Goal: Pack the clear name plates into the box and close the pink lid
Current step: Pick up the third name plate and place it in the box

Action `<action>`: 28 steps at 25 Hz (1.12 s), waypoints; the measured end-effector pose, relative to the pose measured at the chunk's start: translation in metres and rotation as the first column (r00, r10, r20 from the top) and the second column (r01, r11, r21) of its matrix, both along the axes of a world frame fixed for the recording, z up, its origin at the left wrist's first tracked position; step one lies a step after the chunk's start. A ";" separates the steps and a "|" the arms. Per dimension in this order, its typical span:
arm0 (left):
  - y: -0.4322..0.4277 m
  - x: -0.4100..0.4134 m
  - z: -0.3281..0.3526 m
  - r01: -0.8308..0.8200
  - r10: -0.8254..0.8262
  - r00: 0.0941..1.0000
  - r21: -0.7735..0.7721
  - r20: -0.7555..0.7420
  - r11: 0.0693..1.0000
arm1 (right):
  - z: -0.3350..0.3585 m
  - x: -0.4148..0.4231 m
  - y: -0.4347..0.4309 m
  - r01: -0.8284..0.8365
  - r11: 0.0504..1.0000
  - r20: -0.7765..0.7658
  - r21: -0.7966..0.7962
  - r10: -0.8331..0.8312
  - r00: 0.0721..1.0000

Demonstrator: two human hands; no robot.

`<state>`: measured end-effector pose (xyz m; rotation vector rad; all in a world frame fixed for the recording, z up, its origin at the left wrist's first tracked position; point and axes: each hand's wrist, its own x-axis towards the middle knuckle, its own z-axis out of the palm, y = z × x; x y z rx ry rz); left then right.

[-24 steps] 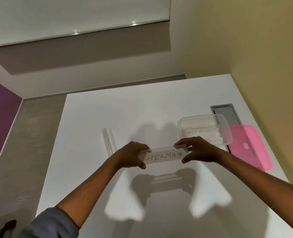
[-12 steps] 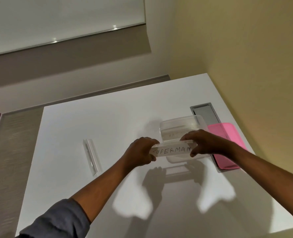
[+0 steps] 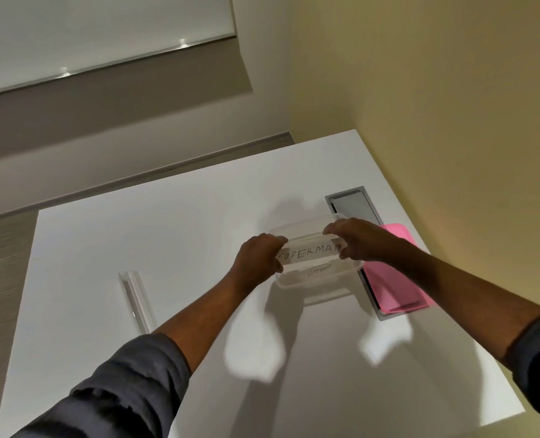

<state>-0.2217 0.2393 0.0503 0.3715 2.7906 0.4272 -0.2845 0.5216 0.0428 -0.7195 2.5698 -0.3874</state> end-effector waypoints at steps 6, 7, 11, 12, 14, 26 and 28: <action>0.023 -0.014 -0.024 0.097 -0.095 0.995 -0.156 0.018 0.983 | -0.021 -0.005 0.002 -0.081 0.993 -0.025 0.081 0.083 0.996; 0.025 -0.015 -0.027 0.101 -0.099 0.995 -0.168 0.021 0.981 | -0.024 -0.005 0.002 -0.087 0.992 -0.037 0.095 0.091 0.995; 0.030 -0.025 -0.036 0.075 -0.075 0.997 -0.183 0.006 0.980 | -0.034 -0.007 0.000 -0.064 0.993 -0.114 0.098 0.075 0.991; 0.031 -0.029 -0.037 0.067 -0.070 0.998 -0.184 -0.007 0.981 | -0.036 -0.009 -0.001 -0.055 0.993 -0.141 0.109 0.070 0.988; 0.032 -0.036 -0.039 0.051 -0.054 0.998 -0.189 -0.012 0.981 | -0.039 -0.014 -0.003 -0.048 0.988 -0.199 0.147 0.077 0.977; 0.040 -0.051 -0.059 0.107 -0.105 0.994 -0.278 0.023 0.955 | -0.070 -0.029 -0.024 -0.086 0.944 -0.272 0.319 0.178 0.946; 0.041 -0.051 -0.063 0.122 -0.118 0.993 -0.298 0.030 0.947 | -0.073 -0.030 -0.025 -0.091 0.939 -0.270 0.333 0.187 0.945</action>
